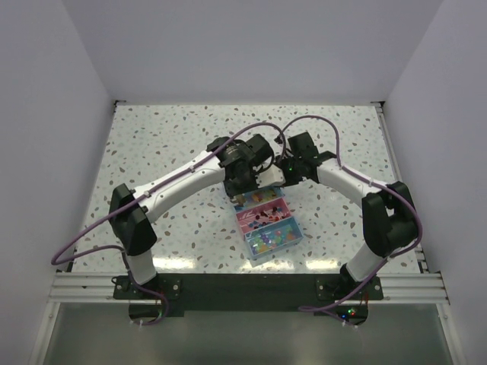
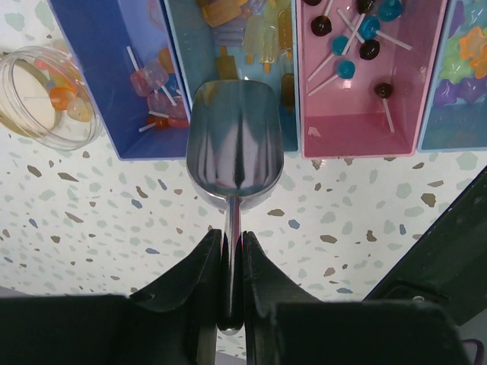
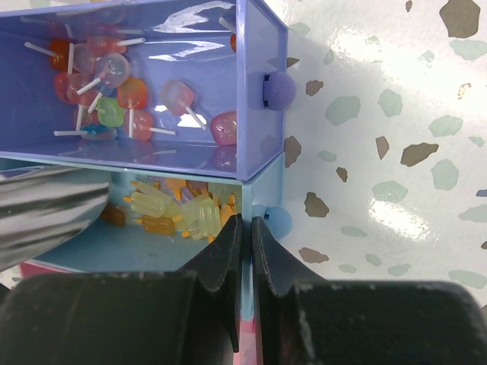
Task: Pack the candies
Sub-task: Scoop the fake candies from the storage box.
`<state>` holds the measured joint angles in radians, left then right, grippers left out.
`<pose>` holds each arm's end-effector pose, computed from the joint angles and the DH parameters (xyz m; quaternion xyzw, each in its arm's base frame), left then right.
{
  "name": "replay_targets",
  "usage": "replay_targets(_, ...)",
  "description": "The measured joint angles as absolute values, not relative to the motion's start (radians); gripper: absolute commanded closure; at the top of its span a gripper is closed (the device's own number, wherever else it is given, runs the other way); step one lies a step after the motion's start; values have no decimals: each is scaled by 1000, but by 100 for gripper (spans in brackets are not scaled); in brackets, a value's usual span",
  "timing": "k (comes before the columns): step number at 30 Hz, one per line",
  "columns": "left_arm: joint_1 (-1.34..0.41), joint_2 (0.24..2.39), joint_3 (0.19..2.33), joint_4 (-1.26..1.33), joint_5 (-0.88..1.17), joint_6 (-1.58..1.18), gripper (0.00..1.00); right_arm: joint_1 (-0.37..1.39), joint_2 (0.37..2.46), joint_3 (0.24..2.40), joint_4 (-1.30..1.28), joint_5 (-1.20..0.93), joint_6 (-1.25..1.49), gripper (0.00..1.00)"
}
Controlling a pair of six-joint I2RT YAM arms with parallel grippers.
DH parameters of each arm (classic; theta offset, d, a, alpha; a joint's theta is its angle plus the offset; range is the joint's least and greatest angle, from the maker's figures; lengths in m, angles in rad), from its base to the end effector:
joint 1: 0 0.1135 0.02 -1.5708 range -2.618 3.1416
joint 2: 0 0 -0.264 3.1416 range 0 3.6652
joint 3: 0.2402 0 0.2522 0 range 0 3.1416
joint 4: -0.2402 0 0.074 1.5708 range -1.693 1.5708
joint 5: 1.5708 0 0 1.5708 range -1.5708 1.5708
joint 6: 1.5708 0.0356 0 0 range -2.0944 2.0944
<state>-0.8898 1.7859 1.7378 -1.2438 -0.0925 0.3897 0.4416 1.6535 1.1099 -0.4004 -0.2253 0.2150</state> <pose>0.2254 -0.2730 0.3143 0.5854 0.7974 0.0100 0.1459 0.3096 0.1552 0.2132 -0.1413 0.9353 0.2000 0.2555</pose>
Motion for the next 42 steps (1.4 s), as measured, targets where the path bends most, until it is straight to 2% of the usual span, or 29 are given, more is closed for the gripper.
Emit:
replay_targets(17, -933, 1873, 1751, -1224, -125, 398, 100, 443, 1619, 1045, -324, -246, 250, 100)
replay_targets(25, -907, 1760, 1564, -1061, -59, 307, 100, 437, 1583, 974, -237, -252, 285, 100)
replay_targets(32, -857, 1755, 1397, -995, -25, 247, 100, 437, 1574, 957, -214, -257, 295, 100)
replay_targets(42, -851, 1845, 1443, -1042, 27, 213, 100, 436, 1574, 955, -213, -272, 295, 100)
